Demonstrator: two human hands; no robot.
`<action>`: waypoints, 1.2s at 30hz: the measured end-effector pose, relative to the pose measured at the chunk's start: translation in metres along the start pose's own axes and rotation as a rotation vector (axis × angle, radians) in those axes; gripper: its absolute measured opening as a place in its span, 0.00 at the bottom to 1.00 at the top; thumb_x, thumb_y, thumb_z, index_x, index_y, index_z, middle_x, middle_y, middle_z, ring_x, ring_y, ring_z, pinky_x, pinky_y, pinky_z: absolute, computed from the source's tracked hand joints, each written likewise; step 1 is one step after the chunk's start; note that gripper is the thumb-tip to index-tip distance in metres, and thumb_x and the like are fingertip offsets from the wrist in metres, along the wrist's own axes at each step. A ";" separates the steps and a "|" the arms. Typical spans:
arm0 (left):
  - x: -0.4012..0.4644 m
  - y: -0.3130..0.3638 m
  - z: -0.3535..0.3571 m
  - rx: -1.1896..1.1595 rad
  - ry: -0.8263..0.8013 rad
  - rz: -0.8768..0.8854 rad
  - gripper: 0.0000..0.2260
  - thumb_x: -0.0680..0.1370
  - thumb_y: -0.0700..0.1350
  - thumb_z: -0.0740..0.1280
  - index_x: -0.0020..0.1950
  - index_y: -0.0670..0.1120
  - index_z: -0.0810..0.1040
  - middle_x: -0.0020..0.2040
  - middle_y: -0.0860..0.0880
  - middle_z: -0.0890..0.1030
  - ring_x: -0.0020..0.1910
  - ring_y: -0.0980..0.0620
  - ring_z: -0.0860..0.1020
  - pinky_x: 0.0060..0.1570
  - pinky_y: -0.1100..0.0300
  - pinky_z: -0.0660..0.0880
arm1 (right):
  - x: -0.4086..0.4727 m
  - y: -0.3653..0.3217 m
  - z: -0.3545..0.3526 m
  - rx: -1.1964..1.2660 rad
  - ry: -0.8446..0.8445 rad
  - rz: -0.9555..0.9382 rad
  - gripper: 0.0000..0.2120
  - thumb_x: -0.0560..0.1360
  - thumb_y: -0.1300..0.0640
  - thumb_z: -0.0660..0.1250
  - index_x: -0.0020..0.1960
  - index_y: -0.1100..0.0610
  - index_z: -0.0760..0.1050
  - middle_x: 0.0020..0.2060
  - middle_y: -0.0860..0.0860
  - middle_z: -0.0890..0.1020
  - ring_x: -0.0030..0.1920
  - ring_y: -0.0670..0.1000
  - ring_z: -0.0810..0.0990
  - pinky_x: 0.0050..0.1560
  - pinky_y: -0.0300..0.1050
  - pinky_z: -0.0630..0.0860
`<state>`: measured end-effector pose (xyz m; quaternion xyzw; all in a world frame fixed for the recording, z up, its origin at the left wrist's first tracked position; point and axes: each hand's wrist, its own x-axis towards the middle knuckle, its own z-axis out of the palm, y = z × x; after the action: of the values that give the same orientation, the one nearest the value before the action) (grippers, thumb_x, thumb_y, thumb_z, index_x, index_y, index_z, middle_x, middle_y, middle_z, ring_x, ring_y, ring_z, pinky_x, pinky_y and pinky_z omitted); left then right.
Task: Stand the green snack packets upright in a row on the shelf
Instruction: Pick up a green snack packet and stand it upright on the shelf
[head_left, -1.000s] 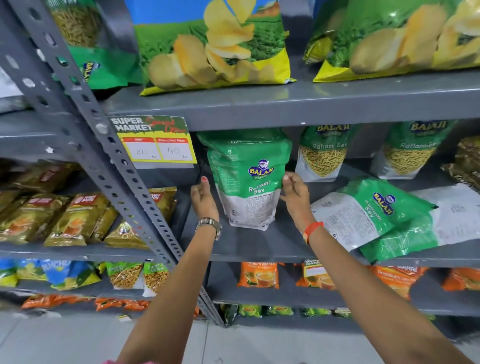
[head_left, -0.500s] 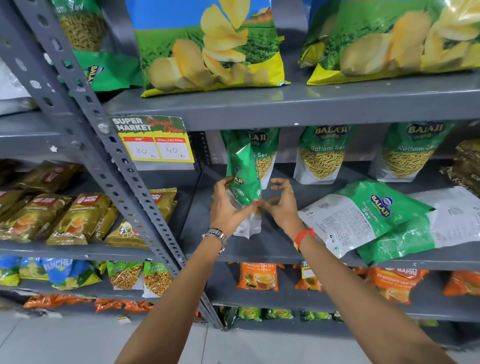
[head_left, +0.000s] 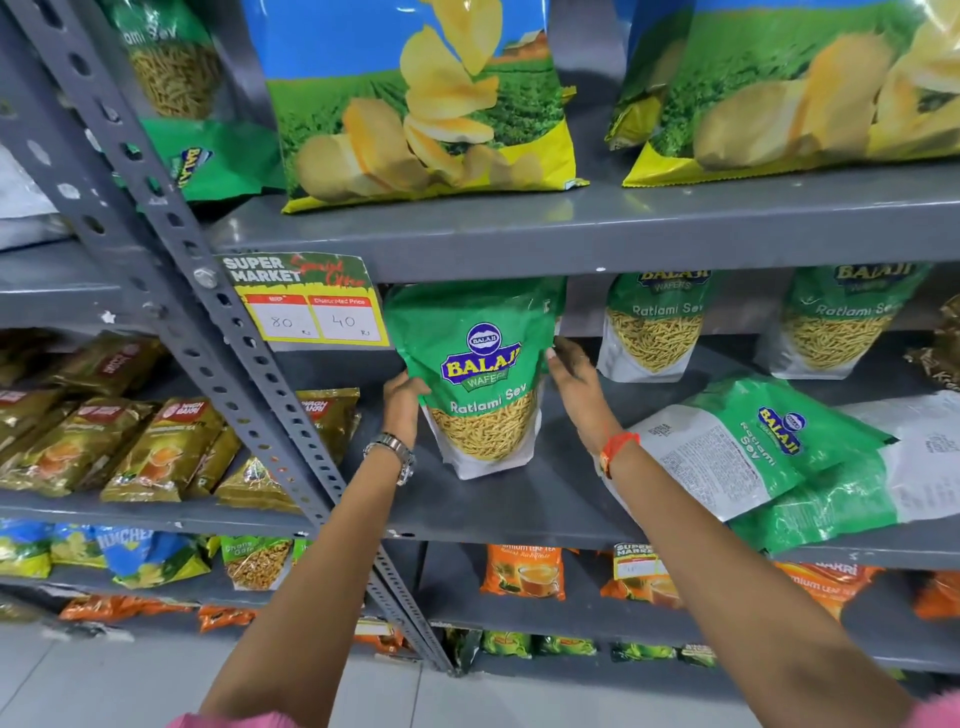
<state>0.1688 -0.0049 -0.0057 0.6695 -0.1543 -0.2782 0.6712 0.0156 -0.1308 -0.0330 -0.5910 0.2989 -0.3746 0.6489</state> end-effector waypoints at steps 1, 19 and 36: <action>0.002 0.000 0.000 -0.041 0.005 -0.043 0.15 0.74 0.29 0.54 0.35 0.44 0.73 0.20 0.60 0.79 0.33 0.55 0.76 0.34 0.64 0.68 | 0.001 0.001 0.001 -0.010 -0.014 0.014 0.16 0.79 0.60 0.57 0.65 0.64 0.66 0.64 0.62 0.74 0.64 0.56 0.72 0.69 0.51 0.67; -0.043 -0.019 -0.012 -0.131 -0.144 -0.153 0.22 0.78 0.54 0.54 0.69 0.45 0.67 0.70 0.44 0.70 0.69 0.44 0.68 0.64 0.53 0.64 | -0.058 0.015 0.014 -0.141 0.085 -0.069 0.13 0.78 0.56 0.57 0.56 0.61 0.76 0.56 0.62 0.80 0.59 0.59 0.78 0.64 0.57 0.73; -0.147 -0.066 0.027 0.220 0.248 0.568 0.18 0.70 0.48 0.59 0.49 0.33 0.71 0.48 0.41 0.74 0.48 0.53 0.69 0.58 0.62 0.66 | -0.122 -0.018 -0.028 -0.046 0.766 -0.182 0.19 0.72 0.70 0.60 0.62 0.62 0.69 0.59 0.57 0.75 0.57 0.51 0.73 0.57 0.34 0.73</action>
<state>0.0245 0.0622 -0.0452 0.6970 -0.2810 0.0223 0.6593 -0.0761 -0.0437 -0.0258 -0.4471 0.4739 -0.6172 0.4412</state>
